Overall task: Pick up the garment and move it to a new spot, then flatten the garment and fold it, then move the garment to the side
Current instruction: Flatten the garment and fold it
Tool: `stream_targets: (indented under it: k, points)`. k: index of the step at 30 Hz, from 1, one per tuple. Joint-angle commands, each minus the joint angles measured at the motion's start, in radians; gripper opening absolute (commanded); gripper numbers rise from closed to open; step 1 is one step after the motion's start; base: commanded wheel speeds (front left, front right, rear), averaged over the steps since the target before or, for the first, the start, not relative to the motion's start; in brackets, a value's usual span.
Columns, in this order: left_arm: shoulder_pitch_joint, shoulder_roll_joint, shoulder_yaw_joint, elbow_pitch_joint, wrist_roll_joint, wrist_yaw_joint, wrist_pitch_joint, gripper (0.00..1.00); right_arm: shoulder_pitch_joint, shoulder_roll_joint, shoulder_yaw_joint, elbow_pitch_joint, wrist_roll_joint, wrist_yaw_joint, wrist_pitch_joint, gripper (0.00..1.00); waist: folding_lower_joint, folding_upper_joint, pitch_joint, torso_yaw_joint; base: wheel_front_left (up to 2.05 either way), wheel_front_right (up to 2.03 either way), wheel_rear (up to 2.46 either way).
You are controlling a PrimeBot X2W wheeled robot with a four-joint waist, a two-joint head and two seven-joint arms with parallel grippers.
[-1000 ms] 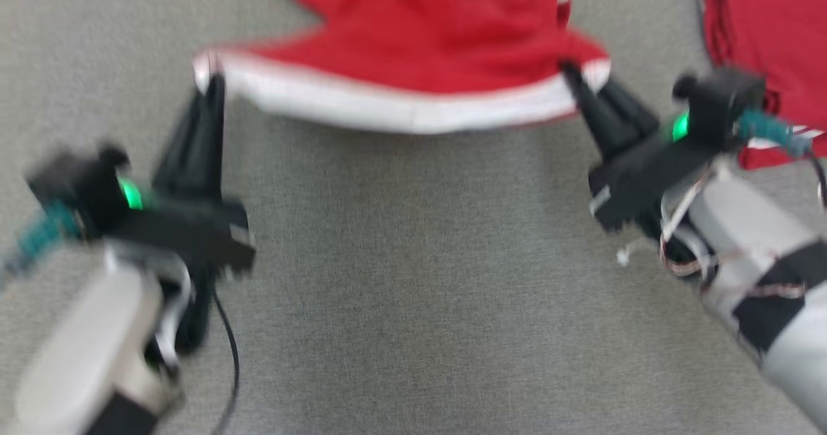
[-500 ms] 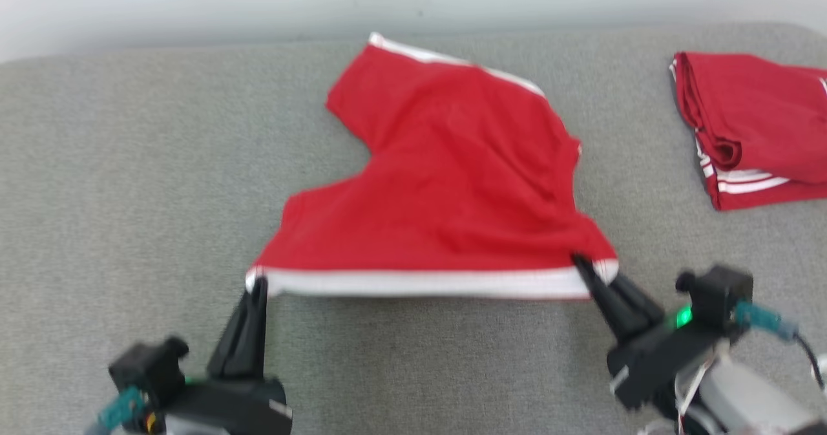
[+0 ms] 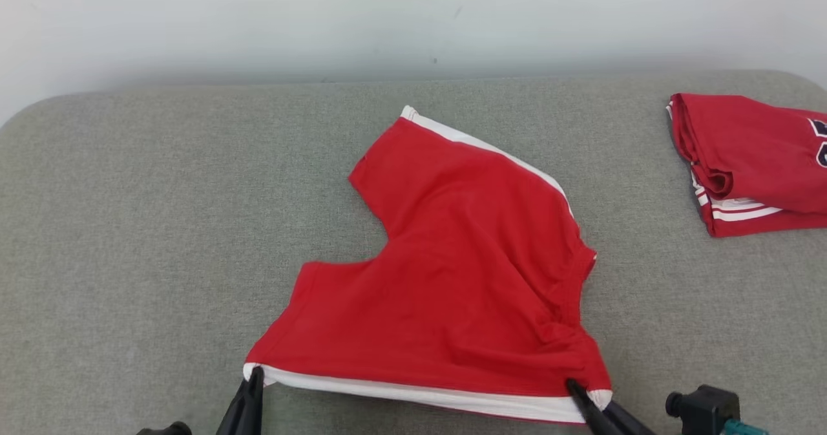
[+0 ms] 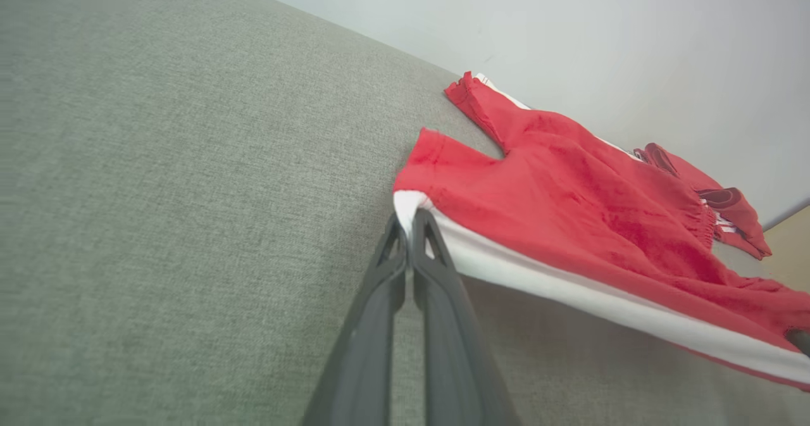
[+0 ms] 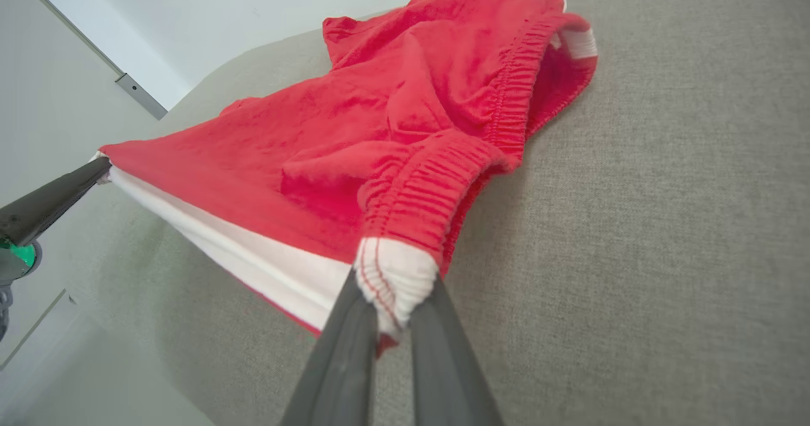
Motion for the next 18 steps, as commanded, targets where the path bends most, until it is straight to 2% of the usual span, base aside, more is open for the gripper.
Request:
stream_targets:
  k: [1,7,12,18]
  points:
    - [0.009,0.002,0.015,0.002,0.009,-0.002,-0.003,0.00,0.012,0.005,-0.011,-0.011,-0.013,-0.003,0.004,0.00,0.0002,0.0001,0.001,-0.004,0.00,0.00,0.00]
    - [-0.046,0.011,0.023,-0.004,0.061,-0.021,-0.003,0.00,0.015,0.045,-0.048,-0.057,-0.047,-0.003,0.032,0.00,0.0002,0.0001,0.010,-0.022,0.00,0.00,0.00]
    - [-0.184,0.061,-0.003,-0.013,0.114,-0.043,0.042,0.00,-0.052,0.075,-0.056,-0.068,-0.057,-0.003,0.035,0.00,0.0002,0.0001,0.035,-0.049,0.00,0.00,0.00]
    - [-0.432,0.139,-0.037,0.030,0.136,-0.077,0.148,0.00,-0.174,0.108,-0.061,-0.036,-0.049,-0.003,0.014,0.00,0.0002,0.0001,0.116,-0.102,0.00,0.00,0.00]
